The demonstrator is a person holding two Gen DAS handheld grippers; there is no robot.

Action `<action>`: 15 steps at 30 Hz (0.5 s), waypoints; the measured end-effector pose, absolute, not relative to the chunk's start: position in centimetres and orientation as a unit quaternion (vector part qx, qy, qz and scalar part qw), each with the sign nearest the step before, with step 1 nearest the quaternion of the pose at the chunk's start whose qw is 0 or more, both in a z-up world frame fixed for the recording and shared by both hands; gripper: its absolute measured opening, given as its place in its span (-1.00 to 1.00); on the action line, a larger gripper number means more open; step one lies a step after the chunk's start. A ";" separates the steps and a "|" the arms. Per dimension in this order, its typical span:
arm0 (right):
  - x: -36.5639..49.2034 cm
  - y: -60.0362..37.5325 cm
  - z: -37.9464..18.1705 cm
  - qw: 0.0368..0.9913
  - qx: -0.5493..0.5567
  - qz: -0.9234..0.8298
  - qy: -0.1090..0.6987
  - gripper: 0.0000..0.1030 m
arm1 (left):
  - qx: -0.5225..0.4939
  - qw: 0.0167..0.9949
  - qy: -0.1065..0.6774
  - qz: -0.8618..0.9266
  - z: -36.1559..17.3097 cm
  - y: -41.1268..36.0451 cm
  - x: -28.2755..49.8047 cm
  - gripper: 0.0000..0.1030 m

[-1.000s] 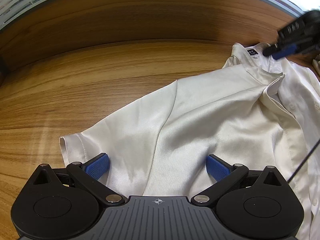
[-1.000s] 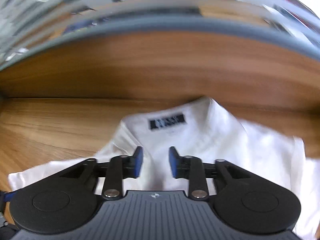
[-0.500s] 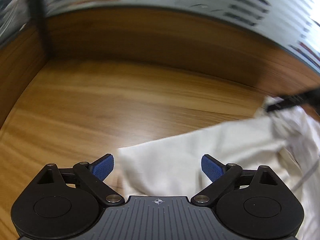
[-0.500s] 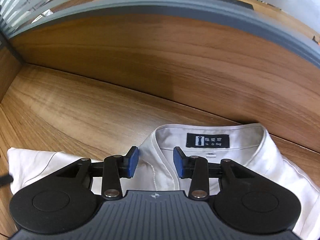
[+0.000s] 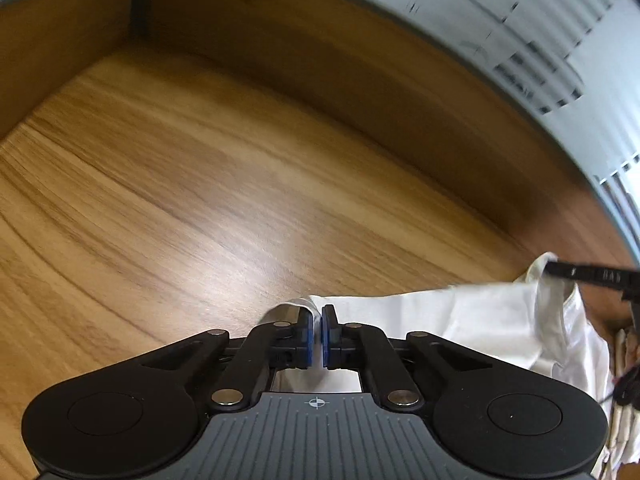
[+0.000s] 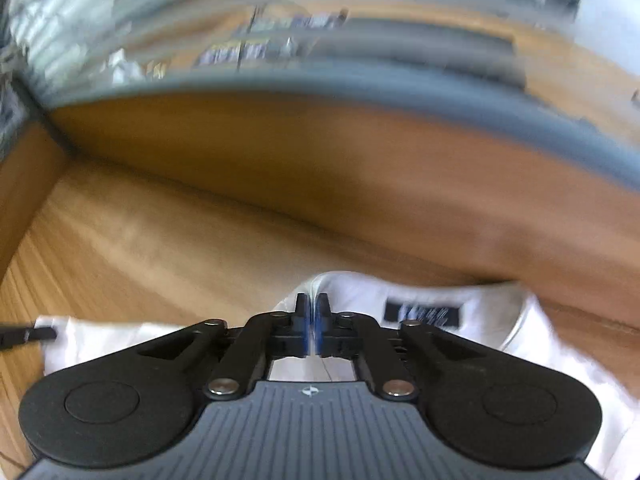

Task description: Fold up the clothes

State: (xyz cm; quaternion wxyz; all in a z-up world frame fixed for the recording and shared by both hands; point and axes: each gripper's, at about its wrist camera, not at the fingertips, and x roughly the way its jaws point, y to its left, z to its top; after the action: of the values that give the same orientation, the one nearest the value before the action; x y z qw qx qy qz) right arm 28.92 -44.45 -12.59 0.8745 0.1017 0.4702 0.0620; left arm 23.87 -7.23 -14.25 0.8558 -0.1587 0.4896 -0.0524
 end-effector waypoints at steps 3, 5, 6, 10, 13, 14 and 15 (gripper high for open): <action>29.3 -45.1 -11.5 0.888 0.108 0.049 0.443 -0.95 | -0.154 0.867 0.472 -0.045 -13.3 -7.0 22.6 -0.88; 29.8 -45.2 -11.4 0.889 0.107 0.048 0.443 -0.95 | -0.151 0.872 0.464 -0.045 -12.7 -6.7 22.1 -0.88; 30.1 -45.0 -11.4 0.890 0.102 0.047 0.442 -0.95 | -0.149 0.874 0.461 -0.045 -12.5 -6.6 21.9 -0.88; 30.8 -43.9 -11.8 0.890 0.067 0.043 0.448 -0.90 | -0.127 0.882 0.451 -0.045 -12.1 -6.4 21.9 -0.85; 31.1 -42.6 -11.7 0.889 0.036 0.038 0.455 -0.59 | -0.120 0.881 0.456 -0.041 -12.2 -6.4 22.4 -0.64; 30.8 -42.1 -11.5 0.891 0.025 0.039 0.452 -0.49 | -0.124 0.880 0.457 -0.039 -12.3 -6.2 22.5 -0.56; 30.6 -41.7 -11.3 0.891 0.018 0.041 0.451 -0.43 | -0.128 0.879 0.459 -0.038 -12.4 -5.9 22.6 -0.36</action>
State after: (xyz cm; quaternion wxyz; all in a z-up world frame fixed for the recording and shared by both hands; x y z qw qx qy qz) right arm 30.58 -41.71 -11.28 0.8915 0.0181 0.4508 0.0412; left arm 22.57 -5.86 -12.38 0.8785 -0.1283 0.4586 -0.0378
